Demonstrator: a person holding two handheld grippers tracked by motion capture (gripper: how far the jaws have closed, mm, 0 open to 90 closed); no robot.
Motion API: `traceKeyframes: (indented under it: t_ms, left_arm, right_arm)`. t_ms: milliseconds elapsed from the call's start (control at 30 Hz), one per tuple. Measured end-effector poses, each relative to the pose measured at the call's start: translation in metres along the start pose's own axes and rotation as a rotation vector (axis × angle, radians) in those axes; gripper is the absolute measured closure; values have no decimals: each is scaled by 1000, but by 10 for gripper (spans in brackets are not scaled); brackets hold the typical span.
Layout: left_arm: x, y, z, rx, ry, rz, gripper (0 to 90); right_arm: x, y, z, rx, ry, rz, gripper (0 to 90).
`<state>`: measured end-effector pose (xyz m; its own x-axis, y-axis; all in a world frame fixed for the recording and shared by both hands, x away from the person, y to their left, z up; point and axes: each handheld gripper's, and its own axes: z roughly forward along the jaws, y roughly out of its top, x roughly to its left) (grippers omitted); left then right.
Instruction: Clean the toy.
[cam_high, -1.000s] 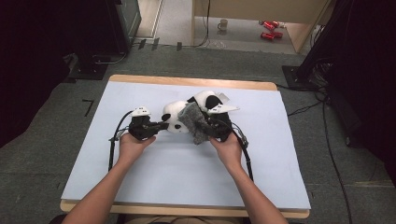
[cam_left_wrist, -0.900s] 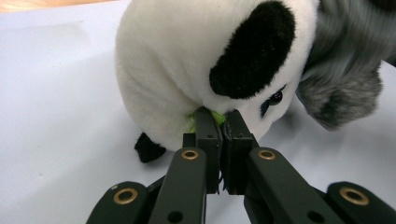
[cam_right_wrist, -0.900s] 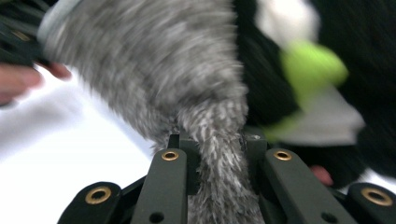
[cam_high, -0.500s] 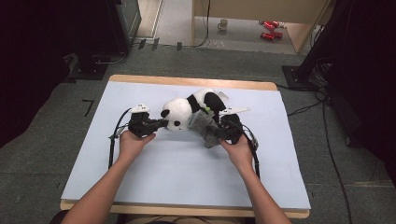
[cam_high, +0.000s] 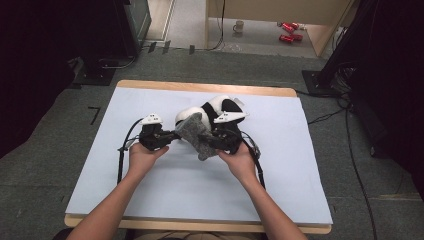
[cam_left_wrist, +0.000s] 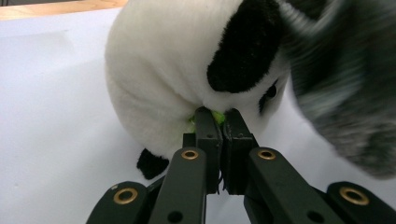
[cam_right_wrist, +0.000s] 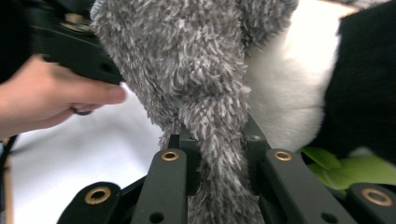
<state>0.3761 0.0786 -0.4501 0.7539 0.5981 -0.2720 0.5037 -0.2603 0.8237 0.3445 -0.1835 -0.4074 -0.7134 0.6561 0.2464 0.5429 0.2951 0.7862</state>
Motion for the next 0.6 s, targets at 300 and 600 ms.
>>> traceKeyframes:
  t_ms: [300,600]
  left_arm:
    - [1,-3,1,19,8,4,884]
    - [5,0,0,16,12,-4,884]
  right_arm:
    - [-30,-9,-4,27,-94,112,772]
    - [-63,-14,-46,-53,-181,207,775]
